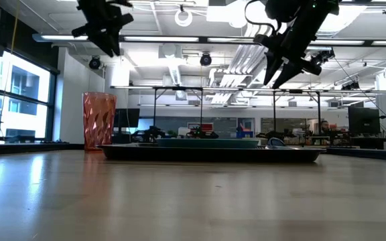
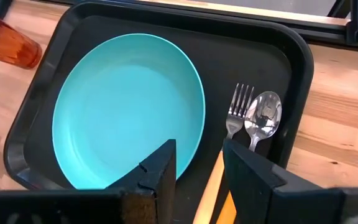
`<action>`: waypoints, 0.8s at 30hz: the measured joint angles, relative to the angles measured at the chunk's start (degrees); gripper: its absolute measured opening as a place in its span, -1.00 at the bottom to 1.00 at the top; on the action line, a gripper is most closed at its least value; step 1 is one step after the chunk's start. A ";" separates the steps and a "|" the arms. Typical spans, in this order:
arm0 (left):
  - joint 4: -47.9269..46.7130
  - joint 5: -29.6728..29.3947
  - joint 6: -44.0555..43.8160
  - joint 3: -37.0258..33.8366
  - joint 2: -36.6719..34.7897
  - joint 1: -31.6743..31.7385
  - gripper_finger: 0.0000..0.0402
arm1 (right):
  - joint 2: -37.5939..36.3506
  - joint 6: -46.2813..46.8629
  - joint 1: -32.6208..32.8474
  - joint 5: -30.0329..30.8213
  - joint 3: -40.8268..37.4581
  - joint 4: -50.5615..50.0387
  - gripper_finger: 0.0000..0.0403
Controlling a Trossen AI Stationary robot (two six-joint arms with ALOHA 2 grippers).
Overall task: Pick and place plate/cup/fork/spoon on tray
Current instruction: Put the red cup on the black serving tray to the top left of the blue plate
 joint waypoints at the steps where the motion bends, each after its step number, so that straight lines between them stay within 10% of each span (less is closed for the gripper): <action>1: -0.04 1.60 0.50 0.00 0.56 1.53 -0.51 | 0.00 0.00 0.00 -0.11 0.00 0.00 -0.39; 24: -7.01 11.56 14.67 0.04 10.36 18.07 -0.51 | 0.00 0.17 0.00 1.63 0.00 0.15 -0.39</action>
